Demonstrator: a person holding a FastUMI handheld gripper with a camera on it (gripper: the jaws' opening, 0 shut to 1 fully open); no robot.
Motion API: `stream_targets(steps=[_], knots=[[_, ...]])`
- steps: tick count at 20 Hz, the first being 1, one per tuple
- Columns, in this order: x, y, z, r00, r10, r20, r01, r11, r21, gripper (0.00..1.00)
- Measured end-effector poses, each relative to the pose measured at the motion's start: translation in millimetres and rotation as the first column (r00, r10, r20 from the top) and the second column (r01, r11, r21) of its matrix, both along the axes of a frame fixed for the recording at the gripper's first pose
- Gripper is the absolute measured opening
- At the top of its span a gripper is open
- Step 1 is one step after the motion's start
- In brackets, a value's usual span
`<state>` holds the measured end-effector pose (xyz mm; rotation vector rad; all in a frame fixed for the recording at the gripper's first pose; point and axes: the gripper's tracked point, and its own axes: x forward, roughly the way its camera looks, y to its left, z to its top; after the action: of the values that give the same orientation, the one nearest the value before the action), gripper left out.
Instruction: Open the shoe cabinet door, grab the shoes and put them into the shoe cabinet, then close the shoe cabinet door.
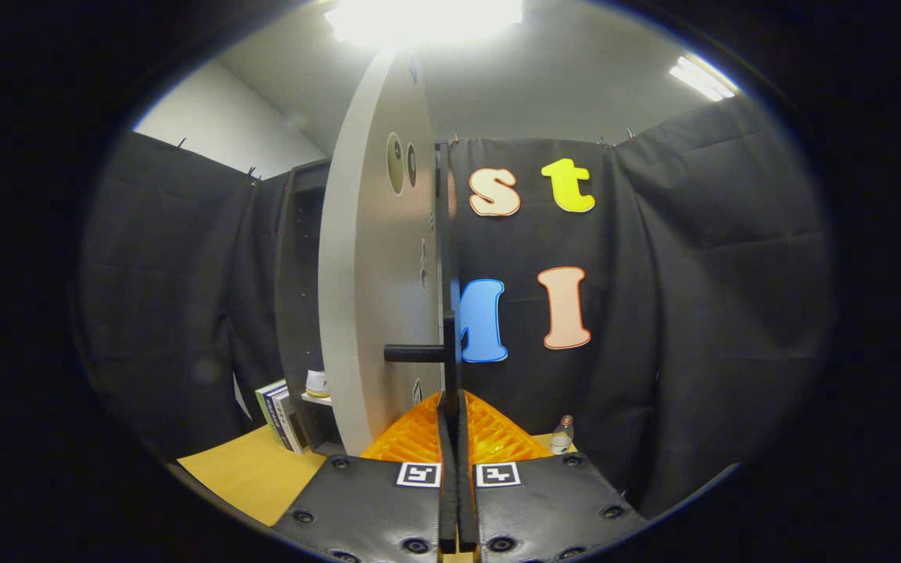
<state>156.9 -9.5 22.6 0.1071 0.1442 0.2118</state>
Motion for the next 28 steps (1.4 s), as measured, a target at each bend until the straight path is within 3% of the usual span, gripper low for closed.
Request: stream_targets(steps=[6,7,8,14,16,20,24,28], knots=[[-12,-10,-4,0.999,-0.04,0.001,0.04,0.999,-0.015,0.13],[-16,-16,-5,0.998,-0.061,-0.003,0.061,0.998,-0.029,0.18],[-22,-19,-6,0.997,-0.072,-0.009,0.072,0.997,-0.037,0.31],[-60,-8,-5,0.996,-0.092,-0.005,0.092,0.995,-0.048,0.38],[-72,4,-10,0.997,-0.078,0.002,0.078,0.995,-0.057,0.48],[-84,29,-17,0.998,-0.031,0.058,0.038,0.991,-0.125,0.97],[-98,63,-39,0.998,0.035,0.054,-0.027,0.99,-0.139,0.99],[-103,98,-84,0.995,0.091,-0.031,-0.094,0.989,-0.117,0.98]])
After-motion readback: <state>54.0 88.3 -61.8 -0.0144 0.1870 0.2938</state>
